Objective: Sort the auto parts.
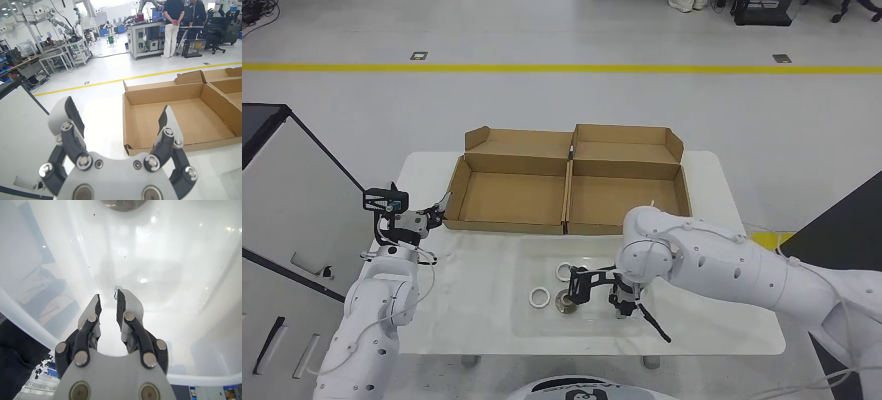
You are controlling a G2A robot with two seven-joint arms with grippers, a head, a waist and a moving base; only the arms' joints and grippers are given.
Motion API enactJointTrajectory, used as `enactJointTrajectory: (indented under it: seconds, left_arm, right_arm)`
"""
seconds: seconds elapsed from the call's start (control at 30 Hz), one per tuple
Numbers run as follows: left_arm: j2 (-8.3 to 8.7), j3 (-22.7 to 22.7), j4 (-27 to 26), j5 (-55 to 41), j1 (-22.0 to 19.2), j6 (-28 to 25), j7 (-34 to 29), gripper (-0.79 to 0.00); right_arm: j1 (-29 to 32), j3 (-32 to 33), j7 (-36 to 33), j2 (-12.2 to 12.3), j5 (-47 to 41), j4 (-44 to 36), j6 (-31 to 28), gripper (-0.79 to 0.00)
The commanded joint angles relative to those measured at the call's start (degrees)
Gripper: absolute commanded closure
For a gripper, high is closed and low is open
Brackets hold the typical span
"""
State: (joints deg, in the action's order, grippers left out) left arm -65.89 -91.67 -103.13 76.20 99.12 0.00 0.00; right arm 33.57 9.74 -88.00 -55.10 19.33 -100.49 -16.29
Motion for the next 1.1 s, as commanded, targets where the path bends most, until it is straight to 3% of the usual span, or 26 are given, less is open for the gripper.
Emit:
enactJointTrajectory:
  seconds: [0.0,0.7,0.87,0.97,1.07]
  left_arm:
    - [0.0,0.0,0.0,0.0,0.0,0.0,0.0,-0.785]
    - [0.0,0.0,0.0,0.0,0.0,0.0,0.0,-0.785]
    - [0.0,0.0,0.0,0.0,0.0,0.0,0.0,-0.785]
    - [0.0,0.0,0.0,0.0,0.0,0.0,0.0,-0.785]
    - [0.0,0.0,0.0,0.0,0.0,0.0,0.0,-0.785]
  right_arm:
    - [0.01,0.0,0.0,-0.07,0.09,0.12,0.0,-0.231]
    - [0.85,0.0,0.0,-1.31,1.67,1.69,0.0,-0.203]
    - [1.09,0.0,0.0,-1.43,2.05,1.83,0.0,-0.157]
    - [1.22,0.0,0.0,-1.52,2.27,2.07,0.0,-0.015]
    - [1.2,0.0,0.0,-1.55,2.22,2.27,0.01,0.0]
